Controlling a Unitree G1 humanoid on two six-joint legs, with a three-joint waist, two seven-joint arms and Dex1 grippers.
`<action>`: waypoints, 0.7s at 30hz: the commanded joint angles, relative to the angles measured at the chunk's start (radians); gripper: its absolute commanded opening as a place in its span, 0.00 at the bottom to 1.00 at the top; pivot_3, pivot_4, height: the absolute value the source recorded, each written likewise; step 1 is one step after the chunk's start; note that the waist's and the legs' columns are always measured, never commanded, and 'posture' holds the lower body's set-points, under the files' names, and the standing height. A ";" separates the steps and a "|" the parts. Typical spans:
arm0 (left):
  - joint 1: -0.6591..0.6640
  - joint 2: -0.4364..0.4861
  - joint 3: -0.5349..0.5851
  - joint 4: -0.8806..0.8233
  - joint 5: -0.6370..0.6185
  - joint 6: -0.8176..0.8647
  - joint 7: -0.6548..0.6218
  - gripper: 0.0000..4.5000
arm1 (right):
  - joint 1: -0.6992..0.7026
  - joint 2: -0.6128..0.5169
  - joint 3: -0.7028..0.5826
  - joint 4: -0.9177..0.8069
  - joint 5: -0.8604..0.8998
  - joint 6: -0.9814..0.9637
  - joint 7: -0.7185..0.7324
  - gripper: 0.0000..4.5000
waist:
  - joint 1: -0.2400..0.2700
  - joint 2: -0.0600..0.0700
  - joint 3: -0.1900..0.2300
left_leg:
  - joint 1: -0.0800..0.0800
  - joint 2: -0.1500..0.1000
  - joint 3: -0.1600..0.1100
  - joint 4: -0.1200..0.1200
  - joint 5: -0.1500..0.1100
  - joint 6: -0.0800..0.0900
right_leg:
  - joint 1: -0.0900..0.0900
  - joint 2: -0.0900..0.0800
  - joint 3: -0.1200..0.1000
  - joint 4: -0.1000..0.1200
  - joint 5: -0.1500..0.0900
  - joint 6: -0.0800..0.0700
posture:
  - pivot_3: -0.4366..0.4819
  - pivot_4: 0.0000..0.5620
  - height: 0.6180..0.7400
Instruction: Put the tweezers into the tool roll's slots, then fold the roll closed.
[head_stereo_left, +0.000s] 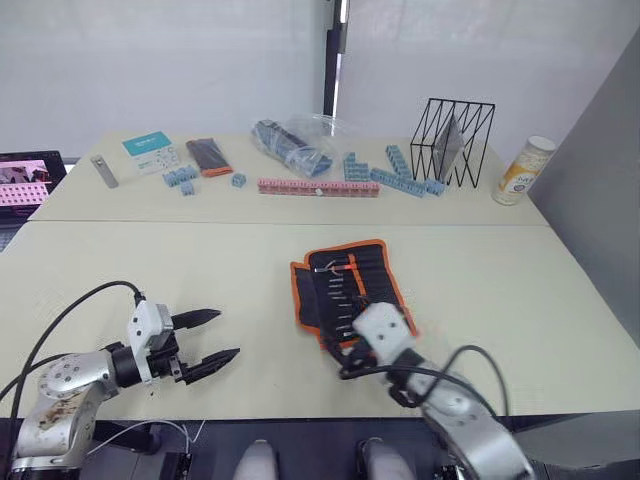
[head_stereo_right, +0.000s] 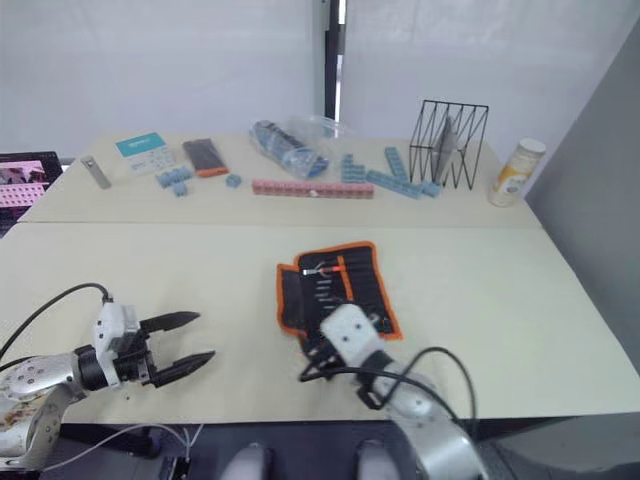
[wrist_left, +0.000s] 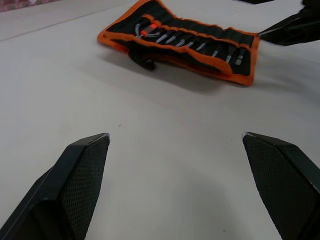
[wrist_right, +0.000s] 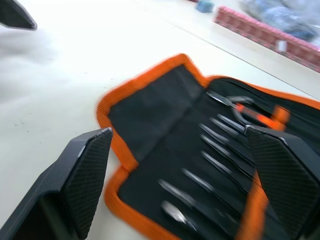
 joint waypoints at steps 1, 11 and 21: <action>-0.061 0.011 -0.027 0.015 0.009 -0.054 -0.035 1.00 | -0.071 0.036 0.070 0.076 -0.073 -0.067 -0.016 1.00 | 0.000 0.000 0.000 | -0.001 0.000 0.000 0.000 0.000 0.000 | 0.000 0.000 0.000 0.000 0.000 0.000 | 0.48 0.27 0.84; -0.132 0.036 -0.060 0.017 -0.003 -0.029 -0.062 1.00 | -0.134 0.079 0.146 0.165 -0.252 -0.099 -0.071 1.00 | -0.005 0.000 0.000 | 0.000 0.000 -0.003 -0.001 0.000 0.000 | -0.004 0.002 0.000 0.012 0.000 -0.001 | 0.48 0.27 0.84; -0.163 0.038 -0.066 -0.005 0.004 0.016 -0.036 1.00 | -0.129 0.078 0.144 0.169 -0.315 -0.065 -0.025 0.29 | -0.005 0.000 0.000 | 0.002 0.000 -0.003 0.000 0.000 0.000 | -0.003 0.003 0.000 0.015 -0.001 -0.002 | 0.48 0.27 0.84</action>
